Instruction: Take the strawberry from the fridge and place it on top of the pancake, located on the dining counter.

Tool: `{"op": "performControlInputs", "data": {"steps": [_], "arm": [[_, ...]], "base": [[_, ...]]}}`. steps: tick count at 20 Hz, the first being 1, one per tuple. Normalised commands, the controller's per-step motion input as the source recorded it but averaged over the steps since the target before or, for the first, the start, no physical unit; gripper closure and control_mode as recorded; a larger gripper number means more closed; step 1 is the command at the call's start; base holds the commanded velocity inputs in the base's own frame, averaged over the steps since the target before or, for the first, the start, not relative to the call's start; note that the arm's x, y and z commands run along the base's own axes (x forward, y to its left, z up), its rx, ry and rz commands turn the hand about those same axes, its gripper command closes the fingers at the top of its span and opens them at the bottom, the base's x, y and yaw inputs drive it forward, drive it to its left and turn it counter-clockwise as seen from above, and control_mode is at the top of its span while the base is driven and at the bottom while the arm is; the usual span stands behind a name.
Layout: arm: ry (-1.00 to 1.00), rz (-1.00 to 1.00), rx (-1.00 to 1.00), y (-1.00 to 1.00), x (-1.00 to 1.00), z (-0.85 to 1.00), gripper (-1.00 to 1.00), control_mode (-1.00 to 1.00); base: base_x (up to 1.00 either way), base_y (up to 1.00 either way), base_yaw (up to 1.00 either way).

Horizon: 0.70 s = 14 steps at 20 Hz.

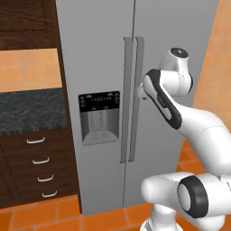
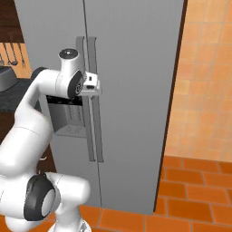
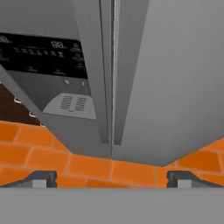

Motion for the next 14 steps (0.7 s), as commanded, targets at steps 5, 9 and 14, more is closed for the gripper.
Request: {"op": "performControlInputs", "data": {"steps": [5,9,14], "arm": [[-0.10,0.02,0.01,0.00,0.67,0.00,-1.00,-1.00],[-0.20,0.00,0.02,-0.02,0.29,-0.01,-1.00,-1.00],[-0.12,-0.03,0.05,0.00,0.49,0.00,-1.00,-1.00]], "base": [[0.00,0.00,0.00],[0.00,0.00,0.00],[0.00,0.00,0.00]]}}
